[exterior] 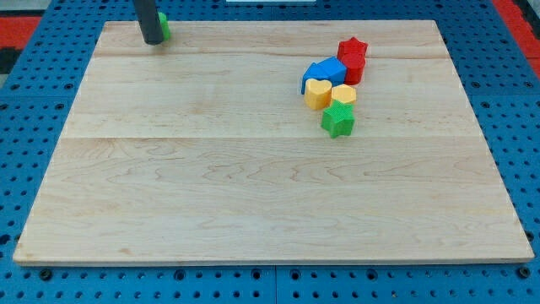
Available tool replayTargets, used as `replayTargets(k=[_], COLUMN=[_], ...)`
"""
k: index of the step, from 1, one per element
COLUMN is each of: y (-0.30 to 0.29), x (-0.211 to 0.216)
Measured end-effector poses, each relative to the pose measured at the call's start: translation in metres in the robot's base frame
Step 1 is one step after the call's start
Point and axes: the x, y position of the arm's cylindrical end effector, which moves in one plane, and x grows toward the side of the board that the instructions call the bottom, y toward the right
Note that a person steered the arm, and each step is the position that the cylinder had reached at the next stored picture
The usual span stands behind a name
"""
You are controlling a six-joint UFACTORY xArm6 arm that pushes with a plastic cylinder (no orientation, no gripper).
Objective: Point at the green star
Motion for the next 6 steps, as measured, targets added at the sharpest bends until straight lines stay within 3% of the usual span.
replayTargets(k=[1, 2, 3, 4, 5, 6], y=[0.017, 0.073, 0.143, 0.238, 0.342, 0.356], x=[0.043, 0.113, 0.206, 0.268, 0.283, 0.250])
